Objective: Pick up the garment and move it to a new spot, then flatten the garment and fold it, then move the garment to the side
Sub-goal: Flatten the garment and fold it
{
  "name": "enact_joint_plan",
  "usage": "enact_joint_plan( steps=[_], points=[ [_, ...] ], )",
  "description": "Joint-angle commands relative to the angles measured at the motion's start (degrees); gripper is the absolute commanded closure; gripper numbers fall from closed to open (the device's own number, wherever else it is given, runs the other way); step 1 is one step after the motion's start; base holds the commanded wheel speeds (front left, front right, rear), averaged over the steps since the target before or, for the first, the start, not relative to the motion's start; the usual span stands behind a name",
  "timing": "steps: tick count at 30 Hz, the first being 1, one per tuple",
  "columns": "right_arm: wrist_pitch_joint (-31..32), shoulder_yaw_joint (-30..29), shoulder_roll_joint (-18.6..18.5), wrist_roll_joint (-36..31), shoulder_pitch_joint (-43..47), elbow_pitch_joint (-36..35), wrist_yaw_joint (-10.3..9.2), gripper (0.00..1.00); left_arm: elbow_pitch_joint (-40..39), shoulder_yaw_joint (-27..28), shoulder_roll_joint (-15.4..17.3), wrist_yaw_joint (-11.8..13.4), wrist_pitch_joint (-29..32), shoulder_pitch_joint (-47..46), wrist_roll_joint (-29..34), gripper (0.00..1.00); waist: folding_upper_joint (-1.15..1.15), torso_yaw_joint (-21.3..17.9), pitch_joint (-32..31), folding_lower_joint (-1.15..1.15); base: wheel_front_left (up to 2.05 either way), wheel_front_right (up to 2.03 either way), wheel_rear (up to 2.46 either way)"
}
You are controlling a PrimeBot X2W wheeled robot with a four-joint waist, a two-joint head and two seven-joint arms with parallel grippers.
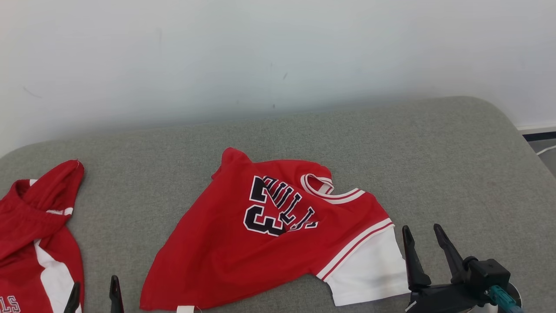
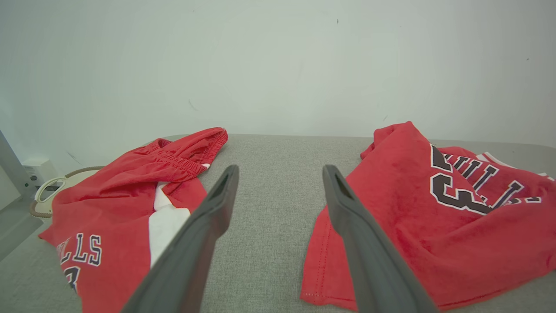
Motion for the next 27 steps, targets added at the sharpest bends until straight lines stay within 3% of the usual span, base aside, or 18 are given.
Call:
enact_joint_plan(
  steps=[1,9,15,27],
  points=[
    [-0.2,0.1,0.0,-0.2,0.4,0.1,0.03,0.00,0.2,0.2,0.0,0.0,-0.2,0.5,-0.1,0.00,0.00,0.0,0.0,0.00,0.00,0.00,0.00],
    [-0.2,0.0,-0.2,0.0,0.4,0.6,0.03,0.00,1.9,-0.2,-0.1,-0.7,-0.2,0.1,-1.1,0.00,0.00,0.2,-0.2,0.00,0.00,0.00,0.00],
    [1.1,0.3,-0.5,0.9,0.4,3.2,0.03,0.00,4.9,-1.5,-0.1,-2.7,-0.2,-0.8,-2.6,0.00,0.00,0.4,0.0,0.00,0.00,0.00,0.00],
    [4.2,0.8,-0.8,1.9,-0.7,11.6,0.03,0.00,16.9,-4.0,0.3,-6.1,-0.2,-4.8,-4.3,0.00,0.00,0.6,2.1,0.00,0.00,0.00,0.00]
  ],
)
